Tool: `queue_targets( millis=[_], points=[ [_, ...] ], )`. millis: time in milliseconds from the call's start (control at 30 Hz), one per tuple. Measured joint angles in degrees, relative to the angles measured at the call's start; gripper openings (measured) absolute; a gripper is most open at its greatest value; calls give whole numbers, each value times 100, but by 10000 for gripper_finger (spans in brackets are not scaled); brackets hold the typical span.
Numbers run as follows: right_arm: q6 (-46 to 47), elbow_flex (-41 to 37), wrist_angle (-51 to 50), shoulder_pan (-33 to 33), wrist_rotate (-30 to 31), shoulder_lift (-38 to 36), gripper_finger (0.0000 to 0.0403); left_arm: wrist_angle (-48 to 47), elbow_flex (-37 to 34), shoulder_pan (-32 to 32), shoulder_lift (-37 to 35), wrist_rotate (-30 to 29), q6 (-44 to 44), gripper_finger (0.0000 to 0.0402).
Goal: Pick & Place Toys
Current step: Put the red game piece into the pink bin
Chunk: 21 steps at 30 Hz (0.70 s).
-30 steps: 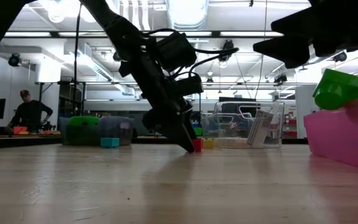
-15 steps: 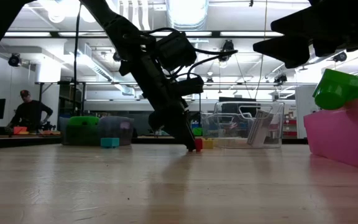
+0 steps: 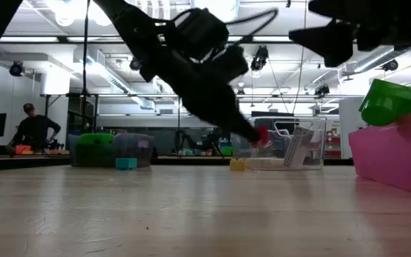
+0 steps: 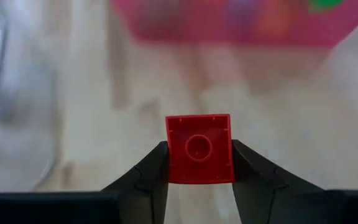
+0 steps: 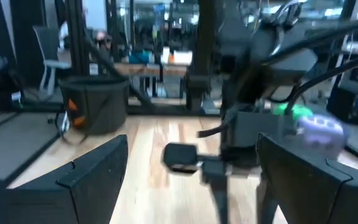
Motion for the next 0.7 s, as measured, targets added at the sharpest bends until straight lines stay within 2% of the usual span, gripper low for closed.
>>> queue_targets(
  millis=[100, 233, 400, 567, 700],
  points=[
    [-187, 0, 445, 18, -187, 193, 352, 351, 0, -144, -12, 271, -38, 129],
    [-214, 0, -251, 24, -306, -119, 352, 480, 0, -279, -13, 304, -38, 129],
    [-86, 0, -1517, 148, -254, -1366, 352, 689, 0, -361, -61, 302, -38, 129],
    [-169, 0, -2728, 286, -99, -2721, 352, 1382, 17, -380, -65, 472, -38, 129],
    [-308, -15, -3192, 286, -42, -3389, 352, 1593, 229, -375, 33, 601, -35, 129]
  ],
)
